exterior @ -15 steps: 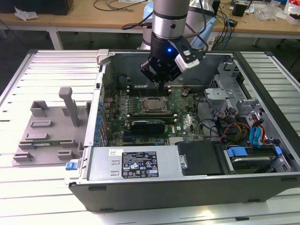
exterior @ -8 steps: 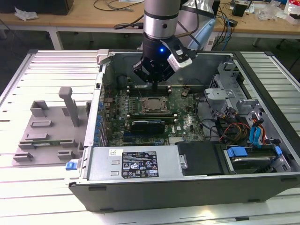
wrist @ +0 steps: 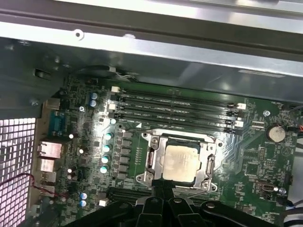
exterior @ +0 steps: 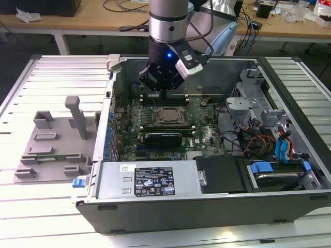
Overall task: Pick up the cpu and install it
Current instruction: 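Install the first cpu locking lever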
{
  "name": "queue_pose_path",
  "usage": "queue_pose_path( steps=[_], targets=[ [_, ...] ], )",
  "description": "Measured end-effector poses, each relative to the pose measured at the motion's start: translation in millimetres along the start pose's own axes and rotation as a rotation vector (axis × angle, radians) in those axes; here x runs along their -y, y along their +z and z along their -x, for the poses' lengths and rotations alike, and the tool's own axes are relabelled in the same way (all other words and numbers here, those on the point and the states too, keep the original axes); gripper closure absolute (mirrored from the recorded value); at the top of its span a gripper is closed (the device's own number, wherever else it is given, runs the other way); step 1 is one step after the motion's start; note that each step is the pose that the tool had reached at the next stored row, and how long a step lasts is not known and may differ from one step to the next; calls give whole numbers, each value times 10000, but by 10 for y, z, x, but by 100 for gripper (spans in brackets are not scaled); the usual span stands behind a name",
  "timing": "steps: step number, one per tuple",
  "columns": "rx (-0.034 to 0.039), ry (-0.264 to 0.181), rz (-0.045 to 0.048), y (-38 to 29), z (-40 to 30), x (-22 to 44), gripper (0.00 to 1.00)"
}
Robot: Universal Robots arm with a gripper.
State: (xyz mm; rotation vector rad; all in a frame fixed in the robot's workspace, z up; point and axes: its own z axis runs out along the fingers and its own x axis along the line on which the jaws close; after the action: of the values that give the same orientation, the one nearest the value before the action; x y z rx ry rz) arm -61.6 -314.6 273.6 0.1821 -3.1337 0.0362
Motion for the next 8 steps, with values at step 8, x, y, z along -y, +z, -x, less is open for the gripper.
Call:
queue_pose_path(
  steps=[8],
  targets=[
    [1,0,1,9,-44,-34,89]
  ],
)
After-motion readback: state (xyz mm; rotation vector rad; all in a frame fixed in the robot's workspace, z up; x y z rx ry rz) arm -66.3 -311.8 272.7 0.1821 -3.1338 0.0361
